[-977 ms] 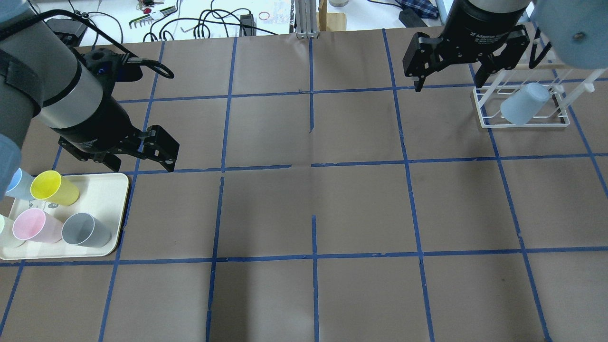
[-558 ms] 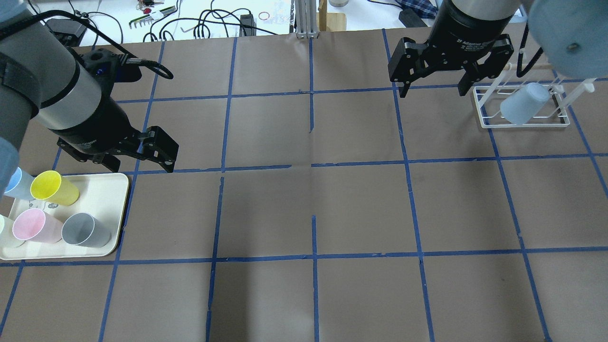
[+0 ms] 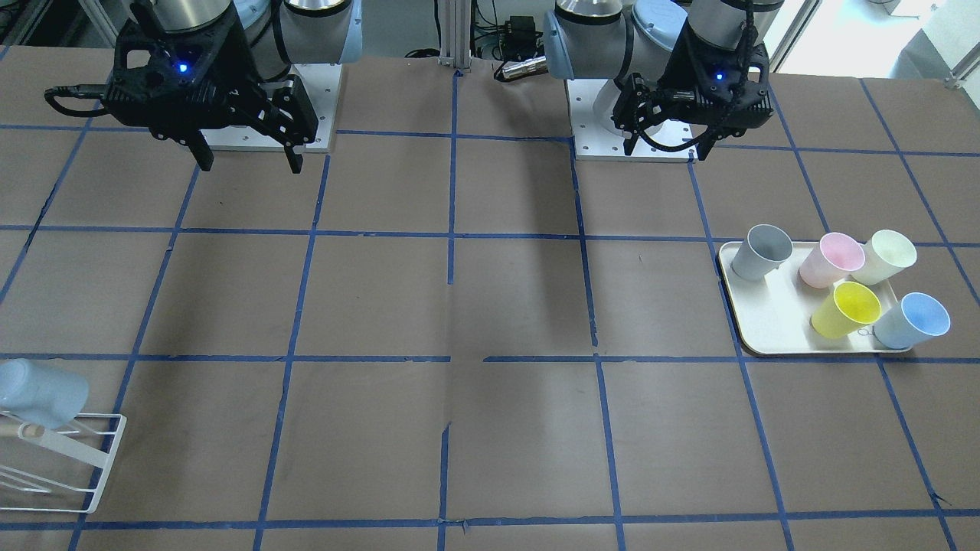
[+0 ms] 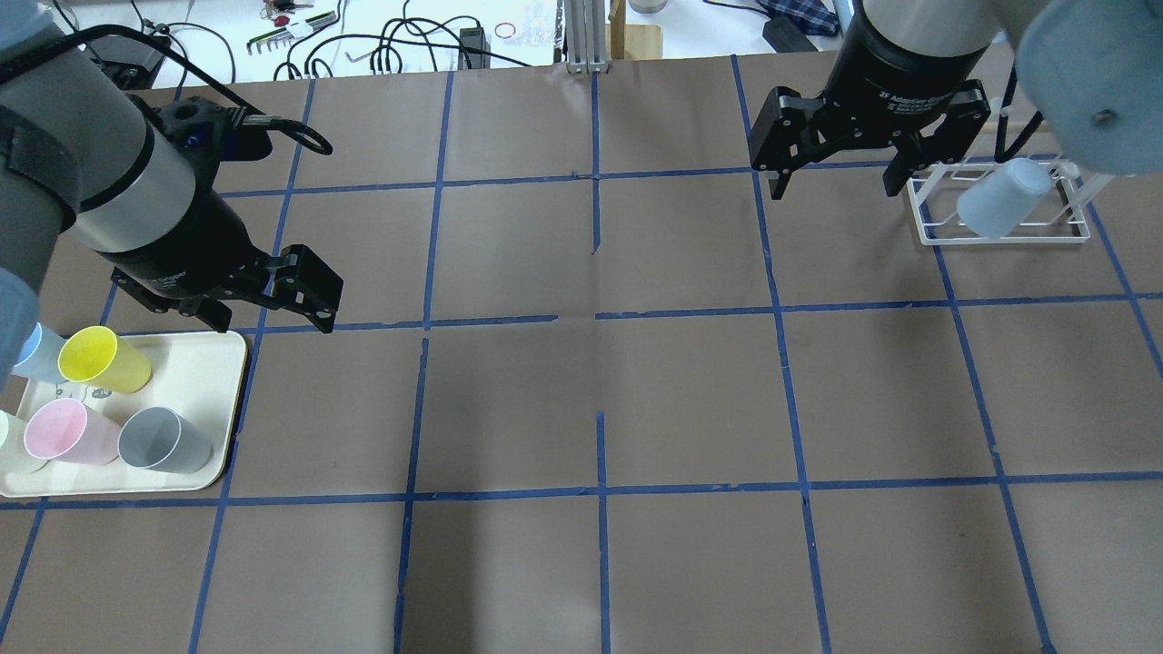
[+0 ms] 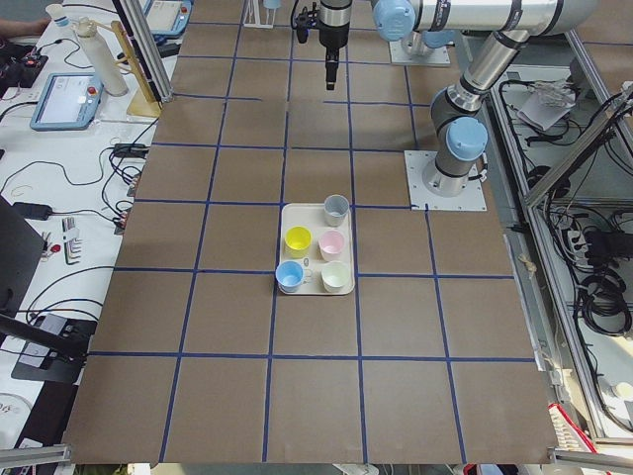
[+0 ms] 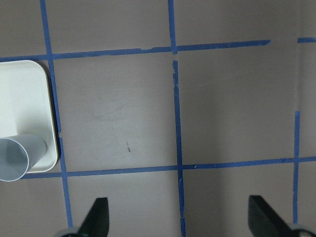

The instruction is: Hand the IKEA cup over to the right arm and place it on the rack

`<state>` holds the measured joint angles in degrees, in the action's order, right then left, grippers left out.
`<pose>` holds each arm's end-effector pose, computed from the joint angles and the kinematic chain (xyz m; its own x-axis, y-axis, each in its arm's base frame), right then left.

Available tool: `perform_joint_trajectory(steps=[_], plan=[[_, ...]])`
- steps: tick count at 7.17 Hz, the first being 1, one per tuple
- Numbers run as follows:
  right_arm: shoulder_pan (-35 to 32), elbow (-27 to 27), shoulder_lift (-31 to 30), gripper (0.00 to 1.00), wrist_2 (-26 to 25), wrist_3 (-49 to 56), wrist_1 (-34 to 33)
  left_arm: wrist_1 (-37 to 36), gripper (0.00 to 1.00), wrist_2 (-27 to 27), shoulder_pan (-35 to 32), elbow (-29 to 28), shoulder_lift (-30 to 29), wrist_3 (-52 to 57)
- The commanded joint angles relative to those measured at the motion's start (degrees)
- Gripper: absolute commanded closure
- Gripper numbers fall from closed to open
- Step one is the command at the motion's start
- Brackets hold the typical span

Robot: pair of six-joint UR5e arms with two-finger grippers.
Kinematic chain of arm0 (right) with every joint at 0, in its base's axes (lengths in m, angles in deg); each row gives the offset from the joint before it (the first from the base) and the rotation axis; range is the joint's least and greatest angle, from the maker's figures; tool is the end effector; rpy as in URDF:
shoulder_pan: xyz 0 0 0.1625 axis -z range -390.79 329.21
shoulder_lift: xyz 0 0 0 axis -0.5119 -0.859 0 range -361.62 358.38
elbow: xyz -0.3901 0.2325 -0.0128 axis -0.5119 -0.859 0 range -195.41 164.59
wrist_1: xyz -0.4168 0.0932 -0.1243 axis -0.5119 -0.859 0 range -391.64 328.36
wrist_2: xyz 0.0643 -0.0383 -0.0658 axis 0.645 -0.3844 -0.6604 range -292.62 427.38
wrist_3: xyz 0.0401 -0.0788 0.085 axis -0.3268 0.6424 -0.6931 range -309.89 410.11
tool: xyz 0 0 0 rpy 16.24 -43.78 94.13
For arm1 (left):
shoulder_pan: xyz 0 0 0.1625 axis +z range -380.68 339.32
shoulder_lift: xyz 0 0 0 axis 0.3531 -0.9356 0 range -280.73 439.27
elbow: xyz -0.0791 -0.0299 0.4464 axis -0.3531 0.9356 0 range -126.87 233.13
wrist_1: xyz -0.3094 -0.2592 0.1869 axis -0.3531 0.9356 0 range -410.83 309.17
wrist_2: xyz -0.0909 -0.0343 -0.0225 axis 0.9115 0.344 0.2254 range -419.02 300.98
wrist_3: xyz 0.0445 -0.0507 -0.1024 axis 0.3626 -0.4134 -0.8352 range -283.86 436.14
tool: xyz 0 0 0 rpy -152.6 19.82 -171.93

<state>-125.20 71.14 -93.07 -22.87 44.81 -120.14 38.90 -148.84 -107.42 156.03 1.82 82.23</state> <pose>0.1721 -0.5063 0.5364 -0.9999 0.0157 -0.0010 0.0157 0.9981 -0.0595 -0.1093 -0.4321 0.4807 -0.9988 0.0494 0.0031 0.0494 0.9988 0.0012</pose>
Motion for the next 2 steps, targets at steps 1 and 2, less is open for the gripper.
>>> perform_joint_trajectory(steps=[1, 2], plan=[[0.5, 0.0, 0.0, 0.00, -1.0, 0.1, -0.2, -0.2, 0.00, 0.0, 0.0, 0.2, 0.1, 0.0], [0.5, 0.0, 0.0, 0.00, -1.0, 0.1, -0.2, -0.3, 0.00, 0.1, 0.0, 0.1, 0.1, 0.0]])
